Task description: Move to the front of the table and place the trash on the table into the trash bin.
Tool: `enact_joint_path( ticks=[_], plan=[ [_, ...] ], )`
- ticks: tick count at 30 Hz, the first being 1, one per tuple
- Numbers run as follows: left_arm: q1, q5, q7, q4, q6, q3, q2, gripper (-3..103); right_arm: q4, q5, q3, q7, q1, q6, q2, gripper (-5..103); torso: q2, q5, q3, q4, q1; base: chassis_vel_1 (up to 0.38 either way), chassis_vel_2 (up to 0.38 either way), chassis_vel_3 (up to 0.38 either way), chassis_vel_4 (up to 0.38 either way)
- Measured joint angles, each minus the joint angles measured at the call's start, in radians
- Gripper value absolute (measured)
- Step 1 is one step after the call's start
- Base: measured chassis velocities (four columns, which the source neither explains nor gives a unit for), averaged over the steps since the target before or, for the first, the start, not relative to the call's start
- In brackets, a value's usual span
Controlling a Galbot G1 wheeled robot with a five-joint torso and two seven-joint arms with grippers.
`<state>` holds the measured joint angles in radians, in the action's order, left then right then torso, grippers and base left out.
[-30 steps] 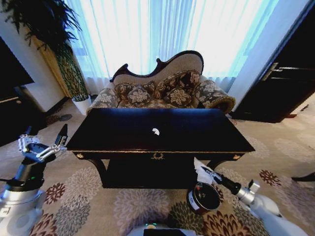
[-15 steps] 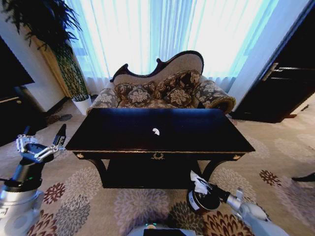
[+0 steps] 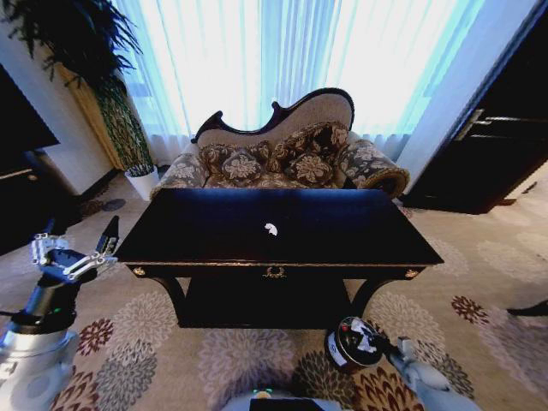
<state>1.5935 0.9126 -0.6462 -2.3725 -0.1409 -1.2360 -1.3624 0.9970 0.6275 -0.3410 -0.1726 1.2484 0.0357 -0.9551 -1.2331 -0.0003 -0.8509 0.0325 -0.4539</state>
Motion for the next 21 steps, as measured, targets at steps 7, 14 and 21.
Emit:
enact_joint_path(
  ticks=[7,14,21],
  plan=[
    [0.002,0.0,0.0,0.009,-0.001,0.0,0.011,100,-0.039,-0.026,0.005,0.054,-0.02,-0.012,-0.017,0,0.0,0.0001,0.0,0.0,0.0,0.0,0.0,0.0,0.0],
    [0.004,0.0,0.0,0.007,-0.002,-0.003,0.016,100,-0.11,-0.028,0.006,0.048,-0.067,-0.007,-0.027,0,0.0,0.0,0.0,-0.0001,0.0,0.0,0.0,0.0,0.0],
    [0.006,-0.004,0.0,0.001,0.001,-0.001,0.02,100,-0.136,-0.032,0.01,0.028,-0.099,-0.008,-0.034,-1,0.0,0.0,0.0,-0.0001,0.0,0.0,0.0,0.0,0.0]
  ],
)
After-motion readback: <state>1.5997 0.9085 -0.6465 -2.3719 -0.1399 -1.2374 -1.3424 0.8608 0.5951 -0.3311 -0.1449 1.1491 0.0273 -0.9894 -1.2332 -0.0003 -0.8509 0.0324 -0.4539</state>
